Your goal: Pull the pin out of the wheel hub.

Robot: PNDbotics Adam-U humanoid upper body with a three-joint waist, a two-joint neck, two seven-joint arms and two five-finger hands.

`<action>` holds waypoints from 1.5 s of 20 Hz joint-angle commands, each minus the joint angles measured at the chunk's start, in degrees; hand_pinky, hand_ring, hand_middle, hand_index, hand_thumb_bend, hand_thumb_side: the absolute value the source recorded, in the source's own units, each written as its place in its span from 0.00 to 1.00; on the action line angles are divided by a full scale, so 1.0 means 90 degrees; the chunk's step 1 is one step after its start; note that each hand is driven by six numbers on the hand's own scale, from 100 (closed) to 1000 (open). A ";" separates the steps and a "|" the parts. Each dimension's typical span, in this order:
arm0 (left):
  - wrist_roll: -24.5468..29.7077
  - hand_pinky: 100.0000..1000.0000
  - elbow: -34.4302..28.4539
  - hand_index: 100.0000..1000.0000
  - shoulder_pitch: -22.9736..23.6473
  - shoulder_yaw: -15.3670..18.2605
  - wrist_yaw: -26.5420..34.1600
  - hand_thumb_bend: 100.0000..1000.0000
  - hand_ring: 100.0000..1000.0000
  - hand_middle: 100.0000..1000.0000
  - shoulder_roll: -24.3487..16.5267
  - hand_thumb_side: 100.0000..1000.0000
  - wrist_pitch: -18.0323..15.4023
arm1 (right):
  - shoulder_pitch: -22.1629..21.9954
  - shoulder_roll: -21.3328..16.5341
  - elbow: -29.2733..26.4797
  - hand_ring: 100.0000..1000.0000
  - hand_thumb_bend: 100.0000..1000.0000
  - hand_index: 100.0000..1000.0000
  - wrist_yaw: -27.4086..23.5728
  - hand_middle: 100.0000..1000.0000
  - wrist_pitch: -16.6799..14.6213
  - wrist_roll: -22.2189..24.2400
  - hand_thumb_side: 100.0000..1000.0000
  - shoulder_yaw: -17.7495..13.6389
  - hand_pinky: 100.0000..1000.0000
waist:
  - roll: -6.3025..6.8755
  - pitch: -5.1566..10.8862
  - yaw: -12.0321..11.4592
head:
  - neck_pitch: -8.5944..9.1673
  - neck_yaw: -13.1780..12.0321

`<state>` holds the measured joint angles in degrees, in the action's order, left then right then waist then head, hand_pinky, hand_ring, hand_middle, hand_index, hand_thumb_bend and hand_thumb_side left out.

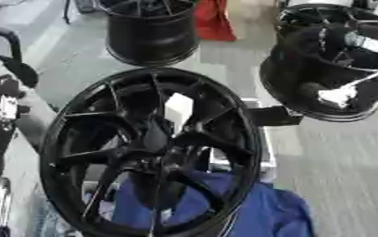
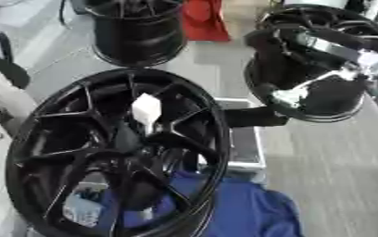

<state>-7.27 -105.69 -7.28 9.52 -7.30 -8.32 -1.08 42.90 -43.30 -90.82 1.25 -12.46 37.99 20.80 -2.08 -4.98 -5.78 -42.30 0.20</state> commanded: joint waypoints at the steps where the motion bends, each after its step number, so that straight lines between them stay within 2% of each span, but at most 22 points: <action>1: 0.0023 0.56 -0.0079 0.75 -0.0022 -0.0011 -0.0050 0.23 0.67 0.65 -0.0180 0.60 -0.0006 | 0.0554 0.0189 0.0585 0.99 0.28 0.97 0.0294 0.93 -0.0157 0.0929 0.23 0.0294 0.85 | -0.0017 0.0109 -0.0004 | 0.0007 0.0048; 3: 0.0033 0.56 -0.0069 0.75 -0.0011 -0.0019 -0.0054 0.23 0.67 0.65 -0.0198 0.60 -0.0005 | 0.0903 0.0526 0.1067 0.99 0.28 0.97 0.0680 0.94 -0.0352 0.1380 0.24 0.0397 0.86 | -0.0038 0.0131 0.0002 | 0.0020 0.0068; 5: 0.0046 0.56 -0.0062 0.75 -0.0008 -0.0030 -0.0056 0.23 0.67 0.65 -0.0209 0.60 -0.0006 | 0.1166 0.0856 0.1527 0.99 0.28 0.97 0.1083 0.94 -0.0575 0.1513 0.25 0.0426 0.87 | -0.0048 0.0143 -0.0002 | 0.0026 0.0098; 9: 0.0068 0.56 -0.0056 0.75 -0.0011 -0.0048 -0.0054 0.23 0.67 0.65 -0.0210 0.60 -0.0010 | 0.1546 0.1498 0.2392 0.99 0.29 0.97 0.1748 0.94 -0.0920 0.1551 0.26 0.0241 0.87 | -0.0040 0.0146 -0.0043 | 0.0046 0.0186; 15: 0.0092 0.56 -0.0047 0.75 -0.0022 -0.0068 -0.0042 0.23 0.67 0.65 -0.0200 0.60 -0.0011 | 0.1900 0.2257 0.3205 0.99 0.29 0.98 0.2381 0.95 -0.1240 0.1489 0.28 -0.0047 0.86 | -0.0013 0.0132 -0.0141 | 0.0077 0.0354; 22: 0.0116 0.56 -0.0038 0.75 -0.0037 -0.0083 -0.0037 0.23 0.67 0.65 -0.0191 0.60 -0.0016 | 0.2121 0.2867 0.3404 0.98 0.29 0.99 0.2555 0.95 -0.1503 0.1512 0.29 -0.0032 0.85 | -0.0007 0.0148 -0.0181 | 0.0073 0.0462; 23: 0.0116 0.56 -0.0037 0.75 -0.0038 -0.0082 -0.0038 0.23 0.67 0.65 -0.0190 0.60 -0.0016 | 0.2127 0.2926 0.3377 0.98 0.34 0.99 0.2530 0.94 -0.1533 0.1533 0.33 0.0018 0.85 | -0.0007 0.0151 -0.0187 | 0.0073 0.0476; 24: 0.0115 0.56 -0.0037 0.75 -0.0038 -0.0081 -0.0038 0.23 0.67 0.65 -0.0189 0.60 -0.0016 | 0.2128 0.2977 0.3349 0.97 0.28 0.99 0.2506 0.94 -0.1563 0.1543 0.29 0.0085 0.85 | -0.0007 0.0153 -0.0193 | 0.0072 0.0488; 30: 0.0105 0.56 -0.0039 0.75 -0.0046 -0.0070 -0.0046 0.23 0.67 0.65 -0.0185 0.60 -0.0014 | 0.2067 0.3173 0.3122 0.95 0.27 0.97 0.2384 0.92 -0.1750 0.1553 0.29 0.0561 0.83 | -0.0020 0.0153 -0.0216 | 0.0076 0.0531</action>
<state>-6.38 -105.43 -7.09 8.99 -7.56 -9.03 -1.18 60.42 -14.48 -61.28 23.30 -21.52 45.81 25.38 -2.55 -4.40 -7.74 -42.20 4.79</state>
